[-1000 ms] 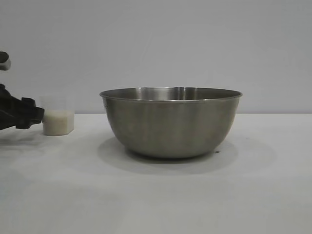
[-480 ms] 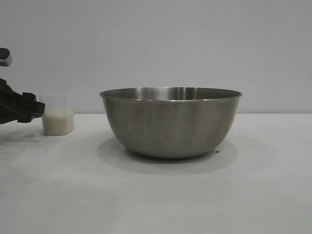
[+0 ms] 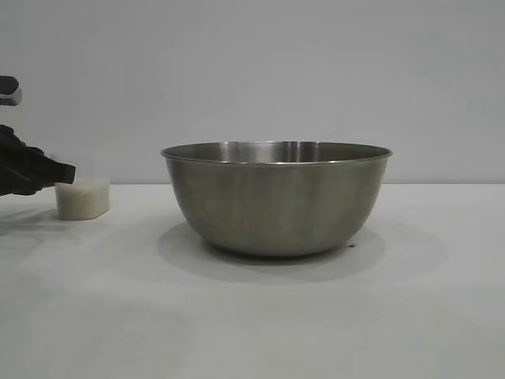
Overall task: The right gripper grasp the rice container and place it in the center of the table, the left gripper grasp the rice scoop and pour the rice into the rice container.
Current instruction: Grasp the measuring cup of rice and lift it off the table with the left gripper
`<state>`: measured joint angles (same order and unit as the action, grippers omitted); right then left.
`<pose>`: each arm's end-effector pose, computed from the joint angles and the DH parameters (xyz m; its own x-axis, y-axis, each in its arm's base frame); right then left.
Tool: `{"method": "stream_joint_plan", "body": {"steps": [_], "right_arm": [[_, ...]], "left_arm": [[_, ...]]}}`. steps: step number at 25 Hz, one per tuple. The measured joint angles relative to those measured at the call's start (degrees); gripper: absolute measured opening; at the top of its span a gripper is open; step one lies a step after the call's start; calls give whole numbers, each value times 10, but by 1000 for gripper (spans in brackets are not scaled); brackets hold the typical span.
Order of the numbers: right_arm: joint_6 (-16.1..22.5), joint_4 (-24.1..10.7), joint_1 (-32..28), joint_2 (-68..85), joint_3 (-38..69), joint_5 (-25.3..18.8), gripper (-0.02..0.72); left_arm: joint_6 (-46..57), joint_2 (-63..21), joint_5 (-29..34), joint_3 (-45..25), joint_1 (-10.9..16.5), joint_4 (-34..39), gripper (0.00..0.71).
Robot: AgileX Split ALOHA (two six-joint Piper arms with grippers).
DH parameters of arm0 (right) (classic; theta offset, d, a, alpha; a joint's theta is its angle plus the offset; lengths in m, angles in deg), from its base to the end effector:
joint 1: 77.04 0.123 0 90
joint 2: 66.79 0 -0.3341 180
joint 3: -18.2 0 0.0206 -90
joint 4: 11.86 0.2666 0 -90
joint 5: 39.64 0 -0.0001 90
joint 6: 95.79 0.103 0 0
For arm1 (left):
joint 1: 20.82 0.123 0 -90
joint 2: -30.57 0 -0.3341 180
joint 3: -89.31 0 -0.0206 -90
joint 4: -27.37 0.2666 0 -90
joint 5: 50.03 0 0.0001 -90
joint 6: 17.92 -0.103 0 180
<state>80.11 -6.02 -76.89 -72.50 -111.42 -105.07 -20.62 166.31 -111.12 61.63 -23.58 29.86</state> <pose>-0.0352 0.0094 0.2685 -0.5185 -0.0303 -0.8545 -0.0967 0.9950 0.0234 0.4349 -0.0249 0.0844 -0.2074 0.0781 -0.9751 0.0996 0.9933 0.0584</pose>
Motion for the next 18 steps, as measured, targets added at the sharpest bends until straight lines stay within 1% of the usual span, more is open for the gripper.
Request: {"method": "stream_joint_plan", "body": {"steps": [2,6,7,9,10,15,18], "right_arm": [[0,0,0,0,0,0,393],[0,0,0,0,0,0,393],[0,0,0,0,0,0,393],[0,0,0,0,0,0,393],[0,0,0,0,0,0,393],[0,0,0,0,0,0,393],[0,0,0,0,0,0,393]], "left_arm": [[0,0,-2,1,0,0,0],[0,0,-4,2,0,1,0],[0,0,-4,2,0,1,50],[7,0,-4,2,0,1,50],[10,0,-4,2,0,1,0],[11,0,-4,2,0,1,0],[11,-18,6,2,0,1,0]]}}
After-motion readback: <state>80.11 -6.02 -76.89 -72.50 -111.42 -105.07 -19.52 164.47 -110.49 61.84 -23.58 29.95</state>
